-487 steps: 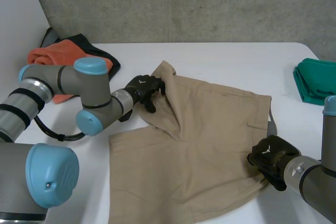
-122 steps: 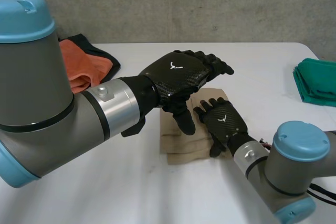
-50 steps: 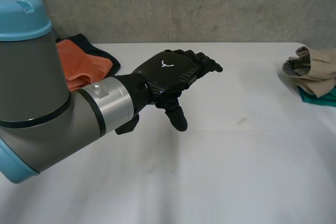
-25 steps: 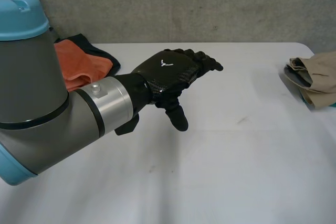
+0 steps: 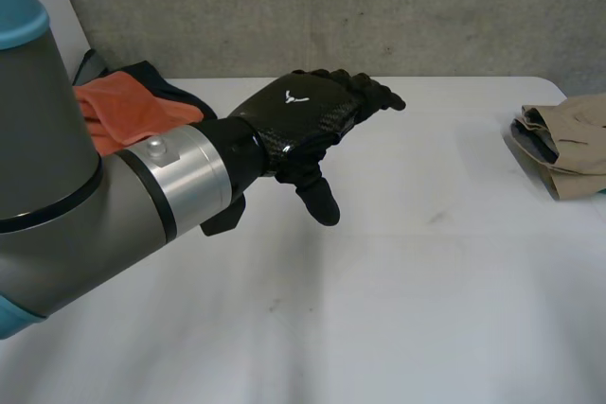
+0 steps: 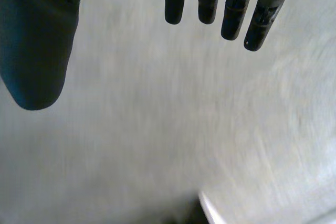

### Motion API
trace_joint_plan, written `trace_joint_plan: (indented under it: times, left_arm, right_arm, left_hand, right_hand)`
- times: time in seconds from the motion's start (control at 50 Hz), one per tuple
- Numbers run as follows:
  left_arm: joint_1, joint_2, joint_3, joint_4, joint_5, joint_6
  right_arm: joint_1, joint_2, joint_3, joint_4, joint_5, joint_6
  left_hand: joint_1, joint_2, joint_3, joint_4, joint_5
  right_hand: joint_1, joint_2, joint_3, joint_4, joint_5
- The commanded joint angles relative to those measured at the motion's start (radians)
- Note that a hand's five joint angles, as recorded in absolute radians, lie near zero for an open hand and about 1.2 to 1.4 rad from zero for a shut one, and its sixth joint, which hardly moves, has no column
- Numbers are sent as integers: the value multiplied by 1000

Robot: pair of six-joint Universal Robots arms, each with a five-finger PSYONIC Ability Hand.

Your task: Fold the laundry.

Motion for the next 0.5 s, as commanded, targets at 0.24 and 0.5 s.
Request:
trace_joint_plan:
  times: [0.24,0.5]
  left_arm:
    - [178,36,0,89,-151,17]
    - [626,-389,164,396,-164,210]
  right_arm:
    - [573,-384,651,-125,-507,366]
    - [667,-255,659,90,-308,-17]
  left_hand:
    - [-2,-20,-27,-21,-26]
    - [10,-9,-15,-9,-15]
  right_hand:
    - [-31,-49,-42,-63,-69]
    - [-31,-49,-42,-63,-69]
